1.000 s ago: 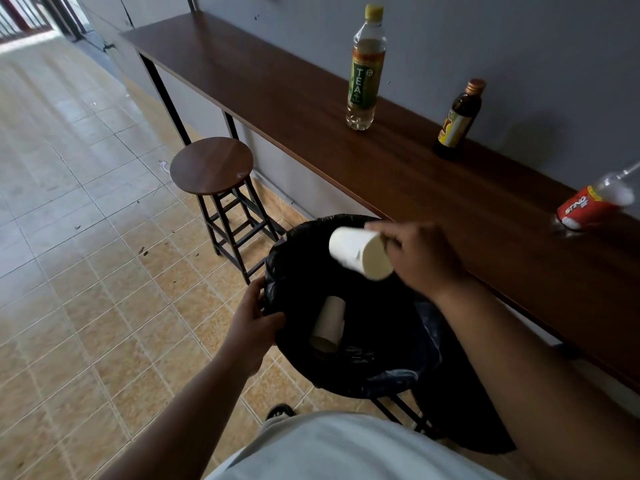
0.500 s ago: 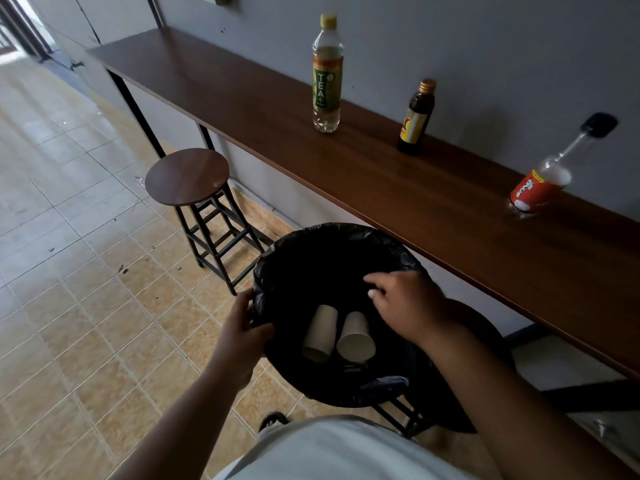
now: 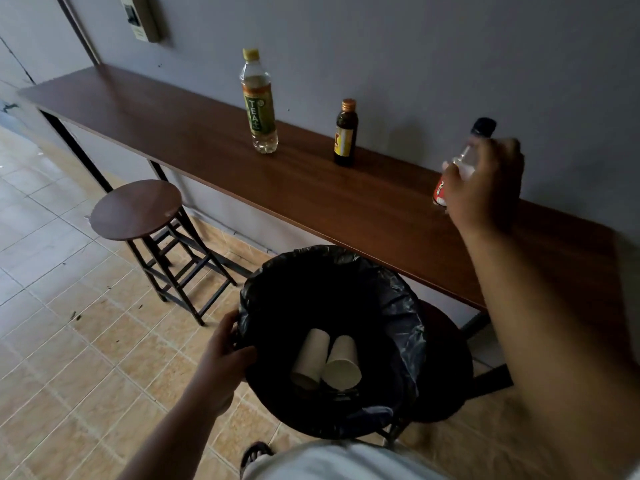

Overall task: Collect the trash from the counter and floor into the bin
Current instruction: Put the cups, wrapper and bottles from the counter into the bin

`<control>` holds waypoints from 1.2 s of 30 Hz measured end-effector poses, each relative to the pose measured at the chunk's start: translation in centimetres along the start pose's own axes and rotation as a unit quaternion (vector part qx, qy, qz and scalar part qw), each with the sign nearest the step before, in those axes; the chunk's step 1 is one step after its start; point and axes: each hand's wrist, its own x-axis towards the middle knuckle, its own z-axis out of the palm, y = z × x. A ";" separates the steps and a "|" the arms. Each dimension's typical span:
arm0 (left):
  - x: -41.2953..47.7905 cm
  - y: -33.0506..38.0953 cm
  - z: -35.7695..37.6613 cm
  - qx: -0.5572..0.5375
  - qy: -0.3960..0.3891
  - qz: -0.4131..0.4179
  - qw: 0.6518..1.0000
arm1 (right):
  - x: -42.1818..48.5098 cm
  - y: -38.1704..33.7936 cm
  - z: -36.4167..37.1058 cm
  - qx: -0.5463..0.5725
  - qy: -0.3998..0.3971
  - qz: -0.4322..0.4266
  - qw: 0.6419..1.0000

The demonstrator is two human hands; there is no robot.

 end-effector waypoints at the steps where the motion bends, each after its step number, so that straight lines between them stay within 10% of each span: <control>1: 0.1 -0.1 0.3 0.002 -0.003 0.001 1.000 | 0.7 0.2 0.1 -0.001 0.013 0.008 1.000; 8: 0.0 -0.3 1.3 0.014 -0.006 -0.018 1.000 | 4.1 0.9 1.9 -0.034 -0.109 0.057 0.992; 19: -0.6 0.8 -0.8 -0.003 0.003 -0.013 1.000 | -1.6 -5.5 -0.7 0.158 -0.033 -0.101 0.982; 30: -1.9 1.4 -7.9 -0.018 0.059 -0.004 0.998 | -18.6 -14.6 6.7 0.127 -0.449 -0.054 0.883; 36: -2.9 1.7 -11.6 -0.016 0.076 -0.004 0.997 | -23.3 -18.7 11.3 0.139 -0.523 -0.014 0.841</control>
